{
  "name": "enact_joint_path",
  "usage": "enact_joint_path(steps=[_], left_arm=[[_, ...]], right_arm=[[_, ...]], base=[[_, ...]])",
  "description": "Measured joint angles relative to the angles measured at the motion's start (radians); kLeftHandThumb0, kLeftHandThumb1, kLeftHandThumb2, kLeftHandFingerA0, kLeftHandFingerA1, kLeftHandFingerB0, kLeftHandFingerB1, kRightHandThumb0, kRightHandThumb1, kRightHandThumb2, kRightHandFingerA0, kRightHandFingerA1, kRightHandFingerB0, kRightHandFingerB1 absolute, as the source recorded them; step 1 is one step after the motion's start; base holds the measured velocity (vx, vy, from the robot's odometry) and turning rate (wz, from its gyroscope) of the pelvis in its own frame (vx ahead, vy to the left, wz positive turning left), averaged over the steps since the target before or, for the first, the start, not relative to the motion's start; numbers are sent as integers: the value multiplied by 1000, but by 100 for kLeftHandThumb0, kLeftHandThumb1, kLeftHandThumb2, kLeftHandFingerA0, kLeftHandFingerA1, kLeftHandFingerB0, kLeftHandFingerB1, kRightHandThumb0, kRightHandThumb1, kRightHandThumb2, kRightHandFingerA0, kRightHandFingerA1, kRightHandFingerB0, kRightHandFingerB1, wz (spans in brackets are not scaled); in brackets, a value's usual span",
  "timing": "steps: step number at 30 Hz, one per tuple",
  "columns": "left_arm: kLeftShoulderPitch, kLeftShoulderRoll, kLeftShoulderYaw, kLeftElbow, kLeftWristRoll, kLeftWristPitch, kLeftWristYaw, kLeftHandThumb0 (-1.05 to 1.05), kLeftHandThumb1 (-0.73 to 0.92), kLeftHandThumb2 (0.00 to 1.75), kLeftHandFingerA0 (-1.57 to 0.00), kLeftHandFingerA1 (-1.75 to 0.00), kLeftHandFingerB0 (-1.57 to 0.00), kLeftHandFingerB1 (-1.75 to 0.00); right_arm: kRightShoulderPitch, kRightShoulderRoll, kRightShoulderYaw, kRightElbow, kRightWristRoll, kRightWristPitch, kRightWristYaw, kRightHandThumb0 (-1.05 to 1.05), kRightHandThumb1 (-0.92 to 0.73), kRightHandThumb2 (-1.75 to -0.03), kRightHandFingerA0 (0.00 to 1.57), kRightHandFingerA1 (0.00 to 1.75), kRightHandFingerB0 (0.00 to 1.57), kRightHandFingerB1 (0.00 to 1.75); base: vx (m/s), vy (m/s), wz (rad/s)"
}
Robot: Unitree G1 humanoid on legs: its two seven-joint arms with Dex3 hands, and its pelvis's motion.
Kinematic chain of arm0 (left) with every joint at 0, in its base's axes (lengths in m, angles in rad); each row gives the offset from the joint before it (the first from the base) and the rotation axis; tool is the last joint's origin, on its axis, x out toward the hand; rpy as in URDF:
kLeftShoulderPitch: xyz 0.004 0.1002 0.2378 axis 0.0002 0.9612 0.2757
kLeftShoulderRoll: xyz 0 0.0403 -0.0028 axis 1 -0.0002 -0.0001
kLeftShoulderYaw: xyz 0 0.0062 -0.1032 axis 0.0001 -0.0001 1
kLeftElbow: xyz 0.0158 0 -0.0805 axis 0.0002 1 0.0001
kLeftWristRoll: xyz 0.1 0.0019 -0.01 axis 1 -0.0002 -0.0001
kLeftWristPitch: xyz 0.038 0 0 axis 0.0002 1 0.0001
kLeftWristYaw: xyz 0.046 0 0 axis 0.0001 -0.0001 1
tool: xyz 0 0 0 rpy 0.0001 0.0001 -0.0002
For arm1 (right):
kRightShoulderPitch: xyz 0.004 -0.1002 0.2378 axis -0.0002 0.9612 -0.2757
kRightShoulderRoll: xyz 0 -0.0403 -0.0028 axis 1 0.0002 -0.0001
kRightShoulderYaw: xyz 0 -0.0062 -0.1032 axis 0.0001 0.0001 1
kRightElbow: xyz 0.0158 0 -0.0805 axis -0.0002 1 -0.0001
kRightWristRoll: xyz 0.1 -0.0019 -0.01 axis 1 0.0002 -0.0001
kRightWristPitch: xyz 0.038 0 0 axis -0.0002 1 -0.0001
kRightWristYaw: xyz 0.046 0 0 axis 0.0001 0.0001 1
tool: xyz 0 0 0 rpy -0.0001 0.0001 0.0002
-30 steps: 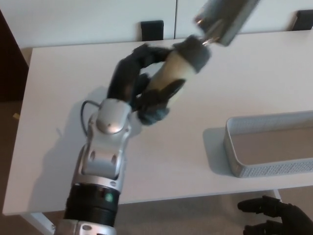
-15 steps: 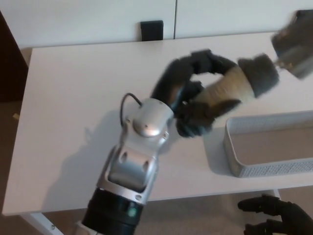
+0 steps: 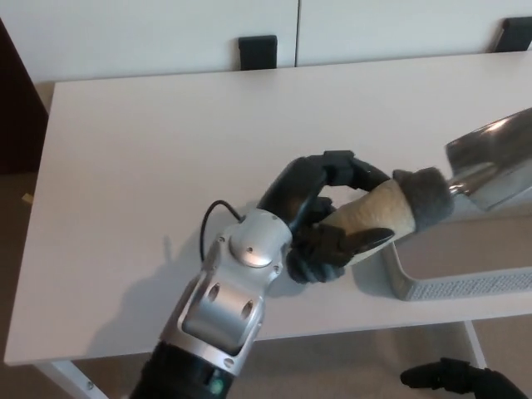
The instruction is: The robot walks towards a desk on which a shovel is kept on the left hand side and a container is kept on the right hand side. The robot picks up the shovel using its left hand and places it in the container.
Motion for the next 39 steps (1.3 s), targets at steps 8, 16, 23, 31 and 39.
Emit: enact_joint_path(steps=[8,16,23,31,39], left_arm=[[-42,43,-63,-26,21,50,-2,-17,75,73,-120,-121,-83,-99],[-153,115,-134,-65,41,72,-47,-19,54,103,-120,-119,-87,-99],[-216,114,-166,-79,40,116,-86,-16,62,90,-116,-121,-81,-105],[-258,109,-178,-65,40,163,-106,-15,59,95,-116,-119,-79,-104],[-265,114,-192,17,51,164,-100,-17,68,78,-116,-116,-69,-79]], right_arm=[[-1,0,2,0,-6,0,4,-33,-59,-64,60,75,48,65],[-9,-3,7,2,-21,0,5,-33,-60,-64,58,74,48,65],[-18,-4,8,2,-24,0,5,-33,-59,-64,58,74,49,65],[-22,-5,12,2,-28,1,5,-33,-58,-65,62,77,50,66],[-29,-12,24,2,-38,1,4,-33,-58,-65,62,78,49,66]], base=[[0,0,0],[0,0,0],[0,0,0],[0,0,0],[0,0,0]])
